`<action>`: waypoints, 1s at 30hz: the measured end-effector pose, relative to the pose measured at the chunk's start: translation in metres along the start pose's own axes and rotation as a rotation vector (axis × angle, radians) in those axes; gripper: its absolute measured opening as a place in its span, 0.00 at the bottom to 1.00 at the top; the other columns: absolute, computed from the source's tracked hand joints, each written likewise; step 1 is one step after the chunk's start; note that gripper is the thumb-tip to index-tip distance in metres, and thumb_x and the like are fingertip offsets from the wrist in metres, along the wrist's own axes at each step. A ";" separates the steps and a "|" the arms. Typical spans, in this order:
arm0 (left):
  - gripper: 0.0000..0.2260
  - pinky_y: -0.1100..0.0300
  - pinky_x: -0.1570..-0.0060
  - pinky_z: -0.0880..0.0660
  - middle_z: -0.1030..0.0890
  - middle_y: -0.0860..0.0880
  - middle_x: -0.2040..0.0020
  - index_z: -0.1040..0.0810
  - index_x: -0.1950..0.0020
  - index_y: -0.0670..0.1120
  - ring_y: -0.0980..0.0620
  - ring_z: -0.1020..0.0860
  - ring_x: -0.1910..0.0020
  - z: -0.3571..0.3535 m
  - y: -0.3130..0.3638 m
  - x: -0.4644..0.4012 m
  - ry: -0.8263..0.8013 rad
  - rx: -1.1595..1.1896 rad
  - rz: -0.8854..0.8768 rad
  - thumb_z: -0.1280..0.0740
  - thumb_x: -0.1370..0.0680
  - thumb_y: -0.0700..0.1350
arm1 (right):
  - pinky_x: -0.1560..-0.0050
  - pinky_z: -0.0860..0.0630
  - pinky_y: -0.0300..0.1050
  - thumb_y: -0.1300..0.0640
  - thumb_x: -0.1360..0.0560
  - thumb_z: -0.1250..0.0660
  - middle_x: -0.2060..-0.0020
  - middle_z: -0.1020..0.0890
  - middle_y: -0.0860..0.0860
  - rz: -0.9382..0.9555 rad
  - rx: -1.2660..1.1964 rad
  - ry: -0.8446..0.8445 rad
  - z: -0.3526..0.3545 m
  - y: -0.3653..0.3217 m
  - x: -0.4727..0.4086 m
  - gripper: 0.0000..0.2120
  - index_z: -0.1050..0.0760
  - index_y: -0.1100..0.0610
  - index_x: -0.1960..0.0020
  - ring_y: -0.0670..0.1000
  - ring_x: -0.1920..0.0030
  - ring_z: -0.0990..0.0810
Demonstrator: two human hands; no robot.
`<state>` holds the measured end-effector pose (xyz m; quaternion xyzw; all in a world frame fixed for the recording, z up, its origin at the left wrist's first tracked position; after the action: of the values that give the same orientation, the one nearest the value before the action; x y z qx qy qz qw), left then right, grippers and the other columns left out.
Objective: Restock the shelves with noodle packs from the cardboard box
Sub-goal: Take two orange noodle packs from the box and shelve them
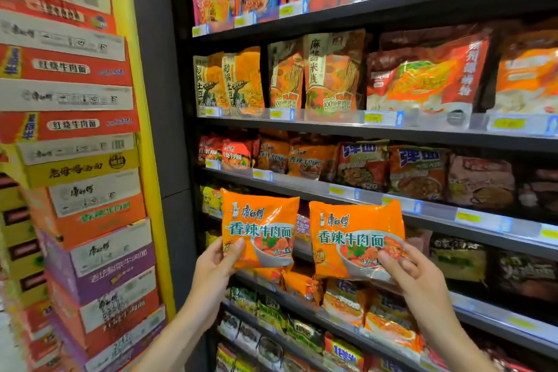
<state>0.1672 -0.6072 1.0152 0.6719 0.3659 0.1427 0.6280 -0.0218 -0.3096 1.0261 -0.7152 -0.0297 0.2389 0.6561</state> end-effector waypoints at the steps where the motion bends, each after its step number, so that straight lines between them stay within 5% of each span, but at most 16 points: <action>1: 0.15 0.51 0.42 0.23 0.15 0.48 0.42 0.23 0.34 0.48 0.49 0.17 0.42 -0.002 -0.003 -0.015 0.000 -0.005 0.001 0.33 0.20 0.49 | 0.40 0.30 0.48 0.44 0.29 0.28 0.35 0.23 0.49 -0.002 0.000 0.008 -0.002 0.005 -0.013 0.32 0.28 0.53 0.28 0.48 0.34 0.28; 7: 0.15 0.45 0.38 0.24 0.16 0.48 0.42 0.22 0.36 0.48 0.48 0.18 0.41 -0.012 -0.012 -0.108 0.004 -0.051 -0.012 0.32 0.21 0.50 | 0.45 0.29 0.40 0.51 0.26 0.28 0.47 0.19 0.42 -0.018 -0.026 0.008 -0.028 0.022 -0.088 0.17 0.24 0.51 0.39 0.42 0.43 0.24; 11: 0.16 0.44 0.36 0.25 0.16 0.48 0.41 0.22 0.35 0.48 0.48 0.18 0.40 -0.006 -0.034 -0.151 0.011 -0.034 -0.025 0.32 0.21 0.52 | 0.62 0.27 0.26 0.57 0.25 0.30 0.65 0.17 0.31 -0.005 -0.029 -0.035 -0.055 0.034 -0.126 0.08 0.23 0.45 0.50 0.30 0.59 0.20; 13: 0.17 0.47 0.37 0.25 0.16 0.49 0.41 0.22 0.34 0.49 0.48 0.18 0.40 0.000 -0.046 -0.171 0.004 -0.030 -0.012 0.31 0.22 0.53 | 0.59 0.24 0.27 0.54 0.27 0.28 0.60 0.15 0.34 -0.015 -0.031 -0.037 -0.068 0.046 -0.139 0.07 0.20 0.45 0.50 0.32 0.56 0.18; 17: 0.20 0.49 0.38 0.24 0.16 0.52 0.41 0.23 0.34 0.50 0.50 0.18 0.40 0.016 -0.058 -0.219 0.006 -0.035 -0.029 0.30 0.23 0.56 | 0.41 0.22 0.50 0.45 0.32 0.26 0.49 0.14 0.42 -0.034 -0.007 -0.019 -0.095 0.058 -0.161 0.13 0.18 0.38 0.48 0.45 0.44 0.17; 23: 0.13 0.59 0.49 0.20 0.15 0.52 0.44 0.22 0.37 0.51 0.54 0.17 0.45 0.017 -0.052 -0.306 -0.082 0.004 -0.099 0.33 0.20 0.51 | 0.44 0.25 0.44 0.50 0.30 0.26 0.47 0.16 0.43 -0.055 0.013 0.165 -0.126 0.071 -0.192 0.12 0.21 0.41 0.47 0.43 0.44 0.20; 30: 0.12 0.56 0.44 0.21 0.15 0.51 0.45 0.20 0.39 0.49 0.52 0.17 0.44 0.009 -0.043 -0.414 -0.154 -0.007 -0.158 0.33 0.19 0.51 | 0.36 0.27 0.51 0.46 0.33 0.25 0.38 0.19 0.48 -0.036 0.003 0.326 -0.147 0.067 -0.208 0.32 0.26 0.51 0.30 0.49 0.36 0.23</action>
<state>-0.1263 -0.8941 1.0833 0.6478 0.3679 0.0419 0.6658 -0.1676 -0.5286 1.0291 -0.7428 0.0649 0.1077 0.6576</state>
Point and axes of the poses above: each hand's wrist, its own x-axis away from the middle knuckle, its own z-axis out of the back of the hand, y = z × x, the point moved 8 cm from there along -x, towards the middle knuckle
